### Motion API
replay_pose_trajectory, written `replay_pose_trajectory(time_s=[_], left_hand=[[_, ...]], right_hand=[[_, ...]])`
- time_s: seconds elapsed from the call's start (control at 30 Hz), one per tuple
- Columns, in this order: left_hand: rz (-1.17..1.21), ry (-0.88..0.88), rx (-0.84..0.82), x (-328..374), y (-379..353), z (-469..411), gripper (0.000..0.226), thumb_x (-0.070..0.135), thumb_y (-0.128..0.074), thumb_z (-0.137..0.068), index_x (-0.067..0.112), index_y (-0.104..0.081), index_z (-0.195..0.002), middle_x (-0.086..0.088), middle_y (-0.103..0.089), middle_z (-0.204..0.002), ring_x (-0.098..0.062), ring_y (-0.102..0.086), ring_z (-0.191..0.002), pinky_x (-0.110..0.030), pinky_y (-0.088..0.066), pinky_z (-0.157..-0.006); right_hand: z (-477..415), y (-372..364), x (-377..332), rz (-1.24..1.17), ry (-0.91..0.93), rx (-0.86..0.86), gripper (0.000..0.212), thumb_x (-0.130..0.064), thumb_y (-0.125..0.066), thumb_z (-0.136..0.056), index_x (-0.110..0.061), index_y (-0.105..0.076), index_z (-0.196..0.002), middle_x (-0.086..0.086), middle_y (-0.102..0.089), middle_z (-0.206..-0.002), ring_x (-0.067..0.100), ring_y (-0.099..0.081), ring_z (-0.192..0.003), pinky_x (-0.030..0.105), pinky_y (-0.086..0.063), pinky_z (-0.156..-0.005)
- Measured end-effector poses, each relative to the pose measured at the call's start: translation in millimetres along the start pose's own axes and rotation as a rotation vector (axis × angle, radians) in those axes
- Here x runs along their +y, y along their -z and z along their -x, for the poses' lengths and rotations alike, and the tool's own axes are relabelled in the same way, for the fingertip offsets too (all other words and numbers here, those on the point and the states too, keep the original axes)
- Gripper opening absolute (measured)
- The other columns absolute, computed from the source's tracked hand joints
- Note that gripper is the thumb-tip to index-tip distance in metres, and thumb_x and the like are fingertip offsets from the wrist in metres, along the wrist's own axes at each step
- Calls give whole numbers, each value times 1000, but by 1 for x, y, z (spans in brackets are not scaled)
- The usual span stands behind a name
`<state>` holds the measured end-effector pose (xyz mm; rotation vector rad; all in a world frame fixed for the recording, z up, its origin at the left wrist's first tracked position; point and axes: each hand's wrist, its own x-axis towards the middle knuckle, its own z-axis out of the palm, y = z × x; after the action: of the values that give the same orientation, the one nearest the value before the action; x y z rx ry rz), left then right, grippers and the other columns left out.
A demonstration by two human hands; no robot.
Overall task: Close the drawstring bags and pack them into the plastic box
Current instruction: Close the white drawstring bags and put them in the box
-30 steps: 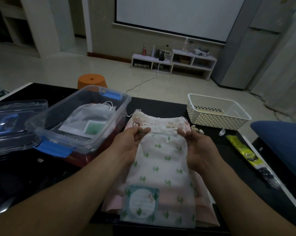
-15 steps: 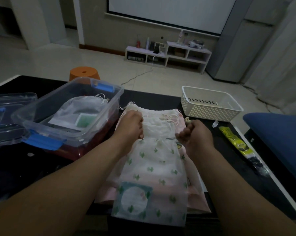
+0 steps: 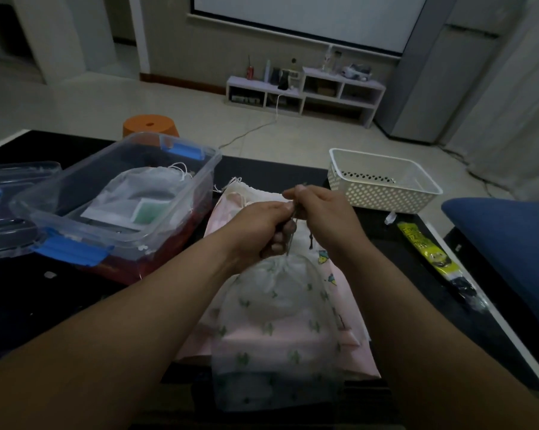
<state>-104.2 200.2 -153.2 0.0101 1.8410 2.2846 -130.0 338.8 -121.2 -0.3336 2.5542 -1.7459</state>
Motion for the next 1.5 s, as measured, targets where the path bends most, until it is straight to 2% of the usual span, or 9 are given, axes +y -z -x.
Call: replay_pose_trajectory(time_s=[0.13,0.27,0.47,0.63,0.8,0.97,1.1,1.33,1.5], left_hand=[[-24,34,-31,-1,3,-2,30,30,-42,-112,8,-62,-114,3,-36,-67,-9,-23,-54,-23,-17,-47],[-70,30,-49,3,3,0,32,31,-46,-111,16,-67,-91,4,-37,-65,-8,-27,-53,-20,-23,-43],[-114,-25,74,10,6,2,23,24,-44,-110,14,-61,-99,5,-36,-59,-9,-27,-49,-23,-17,-44],[-136,-77,170,14,13,0,24,25,-46,-110,10,-63,-102,3,-35,-58,-10,-26,-48,-22,-19,-44],[-241,-142,221,13,6,1,25,23,-48,-109,9,-66,-98,3,-39,-57,-8,-32,-47,-23,-25,-43],[-321,-174,435,10,9,-2,32,33,-49,-108,11,-70,-101,4,-54,-69,-10,-47,-60,-26,-42,-55],[-119,-115,585,6,20,-9,28,30,-47,-103,14,-65,-89,1,-48,-66,-15,-39,-58,-32,-31,-56],[-19,-143,431,26,21,-3,28,29,-43,-111,13,-66,-108,1,-55,-73,-10,-46,-58,-24,-42,-53],[-135,-191,281,39,21,2,28,27,-46,-110,13,-70,-113,-2,-71,-88,-13,-66,-77,-26,-59,-70]], right_hand=[[-3,3,4,-6,-37,-24,30,-32,-51,-108,-21,-79,-111,-7,-77,-99,-3,-73,-86,22,-57,-83],[-1,3,3,18,-46,-43,31,-31,-50,-108,-19,-78,-117,-12,-75,-98,-14,-67,-76,6,-47,-63],[7,2,3,-39,-159,79,37,-42,-48,-108,-13,-68,-96,5,-71,-92,20,-69,-84,35,-54,-75],[25,0,10,-18,-268,-220,22,-30,-66,-101,-15,-82,-97,3,-81,-96,26,-75,-100,50,-57,-100],[28,-9,14,-226,-309,-203,15,-12,-69,-97,-4,-81,-102,19,-79,-102,42,-73,-107,57,-55,-103],[27,-13,12,-396,-414,-215,22,-14,-65,-98,0,-77,-111,14,-80,-104,33,-74,-104,46,-59,-97],[28,-14,16,-544,-448,-200,21,-18,-64,-101,-3,-77,-104,2,-81,-92,19,-76,-85,31,-61,-76],[24,-18,24,-265,-332,-224,14,-11,-70,-94,-5,-79,-84,13,-80,-94,18,-73,-82,21,-58,-66],[25,-14,15,-80,-237,-314,13,-9,-70,-95,-11,-83,-98,2,-81,-98,21,-76,-98,34,-61,-91]])
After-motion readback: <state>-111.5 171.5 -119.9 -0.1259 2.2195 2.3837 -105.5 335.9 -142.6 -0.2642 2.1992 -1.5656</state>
